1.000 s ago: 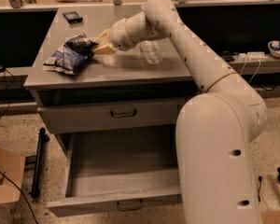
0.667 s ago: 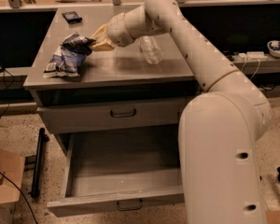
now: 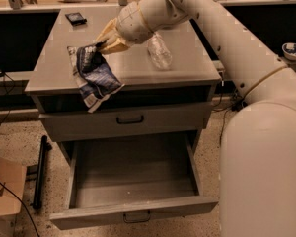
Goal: Place blue chip bag into middle drawer
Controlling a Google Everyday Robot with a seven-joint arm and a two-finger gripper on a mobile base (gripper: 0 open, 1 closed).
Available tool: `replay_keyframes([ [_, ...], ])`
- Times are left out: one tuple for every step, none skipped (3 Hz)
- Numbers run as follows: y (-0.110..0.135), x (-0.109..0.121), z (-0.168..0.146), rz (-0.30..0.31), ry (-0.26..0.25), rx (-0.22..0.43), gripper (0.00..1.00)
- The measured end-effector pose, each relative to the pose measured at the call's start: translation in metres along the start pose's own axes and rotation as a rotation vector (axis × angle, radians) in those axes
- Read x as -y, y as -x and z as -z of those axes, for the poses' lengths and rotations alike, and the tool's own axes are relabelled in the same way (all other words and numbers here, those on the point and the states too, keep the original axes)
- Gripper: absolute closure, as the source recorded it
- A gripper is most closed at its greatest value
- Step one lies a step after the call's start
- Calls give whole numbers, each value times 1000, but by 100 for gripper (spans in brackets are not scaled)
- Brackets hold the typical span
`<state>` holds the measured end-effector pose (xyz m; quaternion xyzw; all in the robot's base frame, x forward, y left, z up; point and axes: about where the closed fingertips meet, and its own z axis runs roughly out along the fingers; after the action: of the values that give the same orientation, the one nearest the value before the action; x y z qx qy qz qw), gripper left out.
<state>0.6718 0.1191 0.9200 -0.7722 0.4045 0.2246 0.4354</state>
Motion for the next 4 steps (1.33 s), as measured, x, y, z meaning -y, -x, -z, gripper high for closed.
replay_keyframes([
  [16,-50,22,60,102,-40,100],
  [7,-109,33,17,197,-88,100],
  [-3,-135,18,-13,255,-88,100],
  [-3,-135,18,-13,255,-88,100],
])
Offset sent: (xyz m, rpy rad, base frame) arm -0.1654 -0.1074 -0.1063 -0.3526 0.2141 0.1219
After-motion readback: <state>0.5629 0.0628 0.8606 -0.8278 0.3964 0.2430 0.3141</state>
